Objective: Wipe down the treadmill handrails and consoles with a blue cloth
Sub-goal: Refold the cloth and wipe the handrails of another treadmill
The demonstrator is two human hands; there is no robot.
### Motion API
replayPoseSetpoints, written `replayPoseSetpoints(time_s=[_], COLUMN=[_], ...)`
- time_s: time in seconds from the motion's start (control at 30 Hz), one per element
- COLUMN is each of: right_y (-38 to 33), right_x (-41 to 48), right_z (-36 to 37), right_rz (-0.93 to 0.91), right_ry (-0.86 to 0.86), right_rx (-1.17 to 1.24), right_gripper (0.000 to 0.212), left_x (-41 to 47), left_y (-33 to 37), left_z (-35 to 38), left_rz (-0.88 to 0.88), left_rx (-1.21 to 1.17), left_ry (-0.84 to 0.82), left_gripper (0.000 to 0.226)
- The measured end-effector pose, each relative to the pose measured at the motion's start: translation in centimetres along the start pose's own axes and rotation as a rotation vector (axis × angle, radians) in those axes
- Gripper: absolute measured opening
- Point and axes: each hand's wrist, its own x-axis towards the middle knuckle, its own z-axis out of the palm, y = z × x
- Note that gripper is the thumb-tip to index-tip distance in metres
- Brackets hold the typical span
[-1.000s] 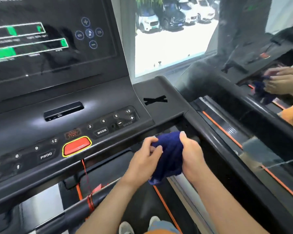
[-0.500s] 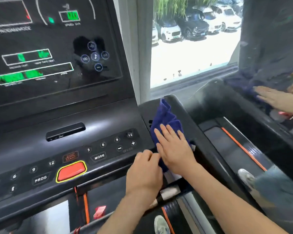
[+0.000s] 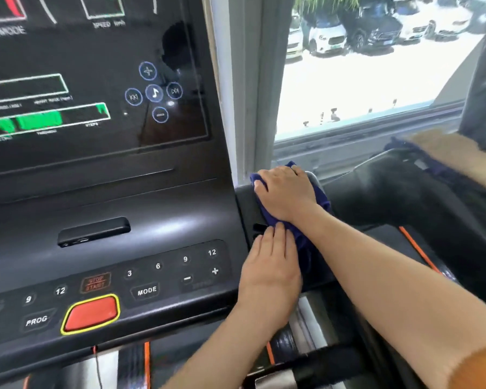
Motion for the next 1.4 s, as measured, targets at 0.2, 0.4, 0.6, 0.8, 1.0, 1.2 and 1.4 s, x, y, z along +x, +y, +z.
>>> replayPoseSetpoints(time_s=[0.2, 0.4, 0.6, 0.8, 1.0, 1.2, 1.4], right_y=[3.7, 3.6, 3.8, 3.9, 3.3, 4.5, 4.8], right_x=[-6.0, -10.6, -1.6, -0.4, -13.4, -9.1, -0.1], right_z=[0.0, -1.2, -0.4, -0.8, -2.2, -1.5, -1.3], right_rz=[0.195, 0.247, 0.227, 0.295, 0.288, 0.396, 0.402], right_ry=[-0.075, -0.216, -0.155, -0.153, -0.264, -0.186, -0.147], right_rx=[0.027, 0.024, 0.028, 0.119, 0.036, 0.151, 0.275], right_gripper=[0.059, 0.08, 0.058, 0.055, 0.074, 0.07, 0.049], left_x=[-0.3, -0.6, 1.3, 3.6, 5.7, 4.7, 5.0], left_y=[0.2, 0.8, 2.4, 2.1, 1.5, 1.0, 1.4], left_z=[0.2, 0.1, -0.1, -0.6, -0.4, 1.3, 1.3], left_rz=[0.048, 0.108, -0.091, -0.242, -0.252, -0.14, -0.177], left_rx=[-0.04, -0.163, -0.104, -0.227, -0.236, -0.057, -0.084], left_ry=[0.087, 0.244, 0.221, 0.257, 0.228, 0.236, 0.249], left_gripper=[0.048, 0.021, 0.047, 0.051, 0.034, 0.05, 0.056])
